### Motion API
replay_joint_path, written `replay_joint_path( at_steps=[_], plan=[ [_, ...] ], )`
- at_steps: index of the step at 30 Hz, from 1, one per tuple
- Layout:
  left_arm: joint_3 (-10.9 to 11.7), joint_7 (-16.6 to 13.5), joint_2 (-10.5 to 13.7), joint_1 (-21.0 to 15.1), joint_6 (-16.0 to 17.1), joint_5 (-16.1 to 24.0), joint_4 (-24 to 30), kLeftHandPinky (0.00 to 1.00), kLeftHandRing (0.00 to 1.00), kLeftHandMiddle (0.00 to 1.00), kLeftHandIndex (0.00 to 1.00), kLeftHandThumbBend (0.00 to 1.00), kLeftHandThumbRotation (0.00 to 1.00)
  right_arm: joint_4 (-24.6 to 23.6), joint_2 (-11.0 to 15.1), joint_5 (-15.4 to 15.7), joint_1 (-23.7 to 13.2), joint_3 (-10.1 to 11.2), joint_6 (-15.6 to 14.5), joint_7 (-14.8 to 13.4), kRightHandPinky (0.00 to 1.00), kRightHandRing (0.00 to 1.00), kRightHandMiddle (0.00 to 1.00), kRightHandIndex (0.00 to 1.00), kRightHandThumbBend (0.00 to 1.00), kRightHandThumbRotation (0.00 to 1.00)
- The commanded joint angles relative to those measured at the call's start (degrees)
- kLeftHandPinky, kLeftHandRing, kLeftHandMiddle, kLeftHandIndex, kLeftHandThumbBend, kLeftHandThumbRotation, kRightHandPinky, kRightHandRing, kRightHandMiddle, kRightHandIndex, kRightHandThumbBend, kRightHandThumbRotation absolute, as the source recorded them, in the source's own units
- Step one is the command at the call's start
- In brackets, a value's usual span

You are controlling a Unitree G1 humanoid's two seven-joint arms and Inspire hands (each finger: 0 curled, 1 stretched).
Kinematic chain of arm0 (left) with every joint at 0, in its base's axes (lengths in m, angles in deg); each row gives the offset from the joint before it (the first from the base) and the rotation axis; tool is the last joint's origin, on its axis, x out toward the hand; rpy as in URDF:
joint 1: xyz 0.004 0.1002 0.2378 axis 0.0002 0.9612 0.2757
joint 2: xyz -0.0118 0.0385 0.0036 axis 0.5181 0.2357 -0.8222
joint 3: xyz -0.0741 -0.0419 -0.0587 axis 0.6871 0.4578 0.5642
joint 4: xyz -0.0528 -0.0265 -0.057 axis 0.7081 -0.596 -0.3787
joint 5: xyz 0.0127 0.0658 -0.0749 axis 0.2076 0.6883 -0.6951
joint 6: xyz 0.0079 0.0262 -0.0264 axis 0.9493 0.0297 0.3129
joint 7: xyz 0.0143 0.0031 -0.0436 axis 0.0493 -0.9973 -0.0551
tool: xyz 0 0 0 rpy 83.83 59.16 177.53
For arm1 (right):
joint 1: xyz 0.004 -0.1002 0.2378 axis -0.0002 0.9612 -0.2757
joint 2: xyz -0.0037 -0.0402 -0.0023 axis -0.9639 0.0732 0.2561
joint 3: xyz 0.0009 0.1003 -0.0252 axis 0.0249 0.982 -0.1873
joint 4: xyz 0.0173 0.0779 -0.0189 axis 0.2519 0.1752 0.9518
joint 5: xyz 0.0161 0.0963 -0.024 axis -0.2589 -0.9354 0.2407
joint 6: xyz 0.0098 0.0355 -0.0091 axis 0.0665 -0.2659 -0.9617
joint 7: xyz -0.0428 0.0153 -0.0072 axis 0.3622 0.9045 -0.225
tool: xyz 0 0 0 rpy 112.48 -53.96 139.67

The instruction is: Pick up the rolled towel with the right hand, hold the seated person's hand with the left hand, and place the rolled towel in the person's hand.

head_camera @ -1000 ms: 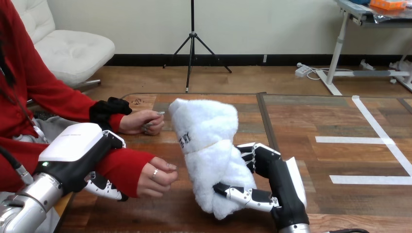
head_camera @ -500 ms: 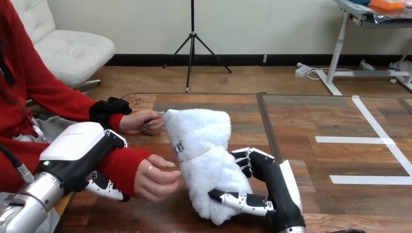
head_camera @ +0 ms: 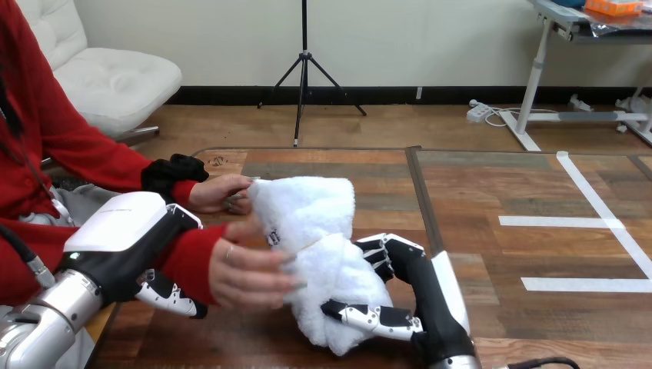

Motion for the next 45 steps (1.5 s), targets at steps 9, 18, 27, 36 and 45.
replay_joint_path(
  at_steps=[9,18,27,36,45],
  plan=[
    [3.76,0.22,-1.93,-5.66,1.54,-4.51,15.06,0.25,0.3,0.35,0.36,0.92,0.0,0.96,1.32,3.48,-9.85,-4.36,-4.69,-4.06,0.36,0.41,0.5,0.52,0.78,0.04],
    [3.29,0.81,-2.94,-6.22,1.08,-5.32,15.56,0.25,0.3,0.35,0.36,0.93,0.0,1.15,0.76,4.46,-10.47,-5.83,-5.33,-6.01,0.36,0.41,0.49,0.52,0.78,0.04],
    [2.78,1.11,-3.95,-6.64,0.43,-4.59,15.83,0.25,0.3,0.35,0.36,0.93,0.0,0.89,0.51,5.92,-10.94,-7.6,-5.09,-8.49,0.36,0.4,0.49,0.52,0.78,0.05],
    [2.29,1.15,-5.05,-7.07,0.92,-4.01,15.04,0.25,0.3,0.35,0.36,0.93,0.0,0.79,0.43,6.95,-11.21,-9.54,-4.26,-11.28,0.36,0.41,0.5,0.52,0.77,0.05],
    [2.05,1.25,-5.82,-7.1,0.83,-3.43,14.87,0.26,0.3,0.35,0.37,0.92,0.0,0.76,0.24,7.17,-11.2,-11.37,-3.35,-14.05,0.36,0.42,0.5,0.52,0.77,0.07]
  ],
)
